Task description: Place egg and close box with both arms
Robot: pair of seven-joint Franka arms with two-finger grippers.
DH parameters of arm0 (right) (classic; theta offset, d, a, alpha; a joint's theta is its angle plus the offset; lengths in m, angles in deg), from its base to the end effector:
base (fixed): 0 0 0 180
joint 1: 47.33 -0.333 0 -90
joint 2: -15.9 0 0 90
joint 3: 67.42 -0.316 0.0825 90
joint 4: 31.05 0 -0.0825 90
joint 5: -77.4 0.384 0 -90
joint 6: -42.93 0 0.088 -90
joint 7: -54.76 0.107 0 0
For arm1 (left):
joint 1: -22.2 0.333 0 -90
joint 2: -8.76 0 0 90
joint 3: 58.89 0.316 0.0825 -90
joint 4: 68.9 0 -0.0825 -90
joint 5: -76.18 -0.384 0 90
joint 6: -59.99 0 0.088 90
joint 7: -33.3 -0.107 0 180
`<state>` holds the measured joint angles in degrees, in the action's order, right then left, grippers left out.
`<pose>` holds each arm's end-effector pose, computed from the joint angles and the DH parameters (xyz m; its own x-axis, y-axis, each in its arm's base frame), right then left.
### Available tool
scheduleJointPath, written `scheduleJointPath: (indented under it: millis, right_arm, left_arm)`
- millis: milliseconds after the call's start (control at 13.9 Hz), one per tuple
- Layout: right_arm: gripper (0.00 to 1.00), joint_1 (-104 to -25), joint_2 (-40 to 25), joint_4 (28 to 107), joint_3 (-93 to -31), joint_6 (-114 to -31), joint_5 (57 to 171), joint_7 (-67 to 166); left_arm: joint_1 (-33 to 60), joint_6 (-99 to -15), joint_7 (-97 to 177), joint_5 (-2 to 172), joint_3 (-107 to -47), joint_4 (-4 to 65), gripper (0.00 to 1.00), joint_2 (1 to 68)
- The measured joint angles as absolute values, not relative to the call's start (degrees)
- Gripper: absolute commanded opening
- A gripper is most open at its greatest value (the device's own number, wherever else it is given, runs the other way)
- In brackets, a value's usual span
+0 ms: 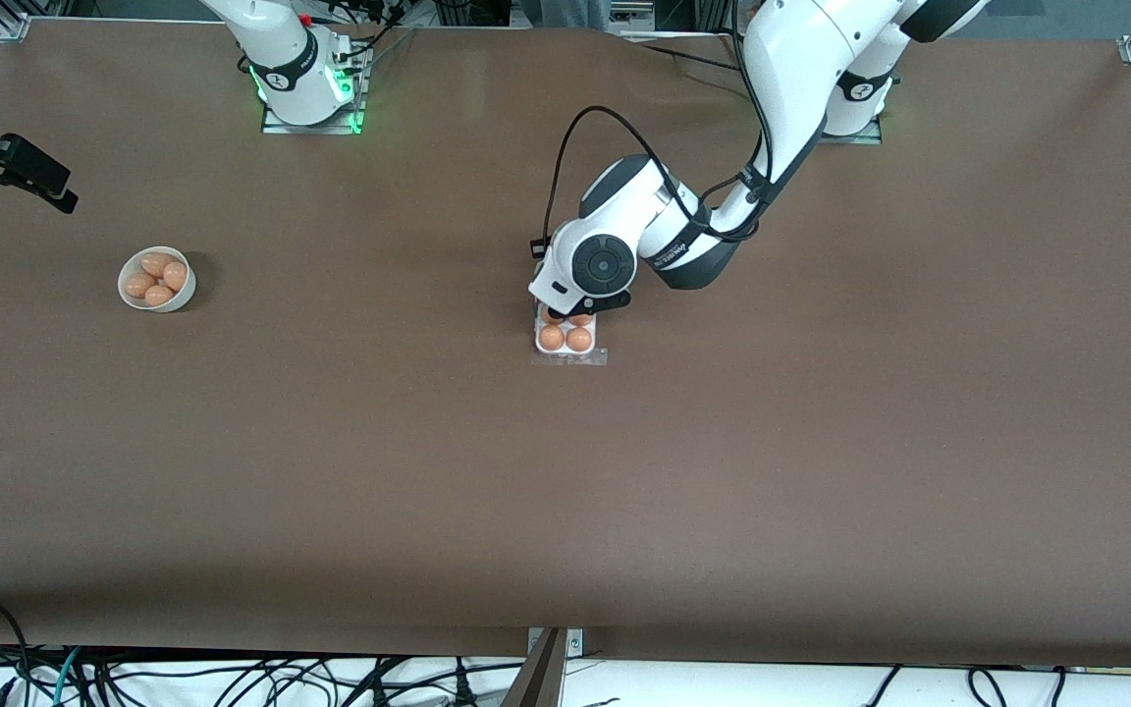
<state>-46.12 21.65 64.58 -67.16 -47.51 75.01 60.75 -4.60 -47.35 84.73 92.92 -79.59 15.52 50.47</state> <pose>0.5230 -0.0180 0.6329 0.9915 -0.1294 0.0140 -0.1299 -0.9907 0.0400 0.4766 -0.4930 0.2572 0.8107 0.1949 -0.5521 0.2593 -0.9650 0.0401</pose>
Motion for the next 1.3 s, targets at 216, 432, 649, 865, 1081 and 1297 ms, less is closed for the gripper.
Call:
scheduleJointPath:
  millis: [216,432,649,865,1081,1297]
  right_arm:
    - [1.0,-46.13,20.76,64.6,-67.48,-47.83,75.01,60.75]
    - [1.0,-46.13,20.25,64.6,-67.51,-48.06,75.01,60.75]
    - [1.0,-46.13,20.23,64.58,-67.51,-48.14,75.01,60.75]
    - [1.0,-46.13,20.23,64.58,-67.51,-48.17,75.01,60.74]
    - [1.0,-46.13,20.22,64.56,-67.54,-48.19,75.01,60.73]
    - [1.0,-46.15,20.2,64.56,-67.96,-48.2,75.01,60.71]
  left_arm:
    - [-4.54,-48.86,84.68,90.63,-78.07,13.54,0.06,50.46]
    - [-4.51,-50.49,84.61,89.66,-75.6,10.88,0.12,50.44]
    - [-4.13,-50.19,84.54,85.97,-73.8,7.29,0.53,50.28]
    - [-2.81,-43.98,84.59,76.79,-73.11,3.61,0.95,48.23]
    - [0.19,-35.39,83.57,67.06,-73.04,-0.32,0.99,43.96]
    - [4.6,-33.09,83.1,64.94,-72.89,-1.61,0.99,39.88]
